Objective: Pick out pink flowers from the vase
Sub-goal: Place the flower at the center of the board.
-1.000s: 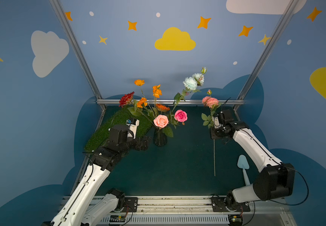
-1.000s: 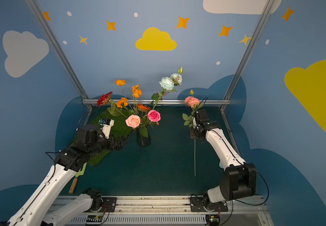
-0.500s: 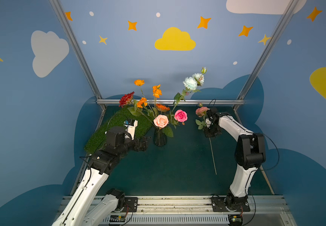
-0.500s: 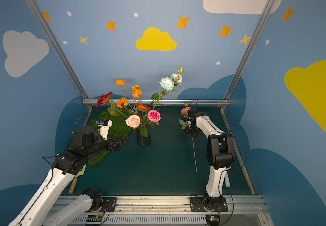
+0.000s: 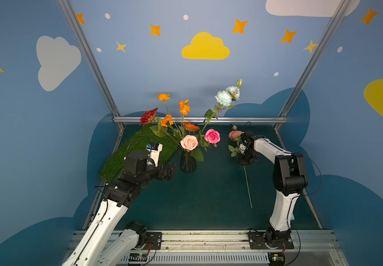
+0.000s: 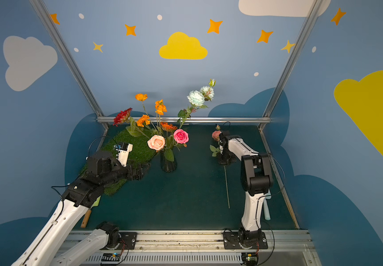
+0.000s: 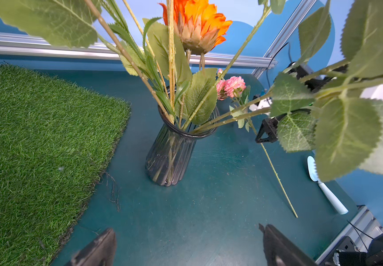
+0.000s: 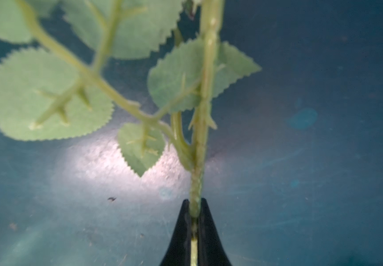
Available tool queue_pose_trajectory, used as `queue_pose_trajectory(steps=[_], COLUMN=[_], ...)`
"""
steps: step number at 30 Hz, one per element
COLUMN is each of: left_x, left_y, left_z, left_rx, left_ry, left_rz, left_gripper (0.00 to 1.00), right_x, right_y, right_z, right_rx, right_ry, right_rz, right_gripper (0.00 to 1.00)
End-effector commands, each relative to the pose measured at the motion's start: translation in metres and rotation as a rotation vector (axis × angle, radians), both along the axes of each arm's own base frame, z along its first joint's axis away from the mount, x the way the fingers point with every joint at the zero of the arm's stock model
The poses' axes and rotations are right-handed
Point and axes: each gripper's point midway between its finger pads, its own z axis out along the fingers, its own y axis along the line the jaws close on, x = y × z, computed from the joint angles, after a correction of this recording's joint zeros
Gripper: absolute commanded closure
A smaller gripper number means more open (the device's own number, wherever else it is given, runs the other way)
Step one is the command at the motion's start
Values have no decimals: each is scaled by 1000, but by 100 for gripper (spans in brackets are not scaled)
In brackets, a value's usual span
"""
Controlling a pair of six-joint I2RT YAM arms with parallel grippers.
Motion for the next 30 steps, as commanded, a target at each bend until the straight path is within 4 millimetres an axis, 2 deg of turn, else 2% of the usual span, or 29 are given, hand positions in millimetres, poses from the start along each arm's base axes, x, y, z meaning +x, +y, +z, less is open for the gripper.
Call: queue_pose_trajectory(steps=[1, 4, 7, 11, 21, 28, 30], left_x=[-4, -6, -6, -5, -7, -9, -9], left_y=[0, -1, -1, -2, -5, -7, -7], left_z=[10, 12, 12, 12, 10, 11, 12], left_rx=[-16, -17, -16, -19, -40, -50, -51], left_ry=[-36, -40, -40, -39, -33, -45, -47], left_rz=[-12, -20, -20, -27, -37, -48, -48], left_gripper=[0, 0, 0, 0, 0, 0, 0], right_x=[3, 4, 2, 3, 8, 8, 8], right_y=[0, 0, -1, -3, -8, -27, -28], right_z=[-6, -12, -16, -11, 12, 33, 39], right_rx=[10, 9, 4, -3, -35, -134, -138], right_ry=[-2, 10, 19, -5, -73, -124, -137], right_rz=[-16, -22, -24, -26, -15, -24, -23], right_gripper=[100, 99, 80, 63, 55, 42, 42])
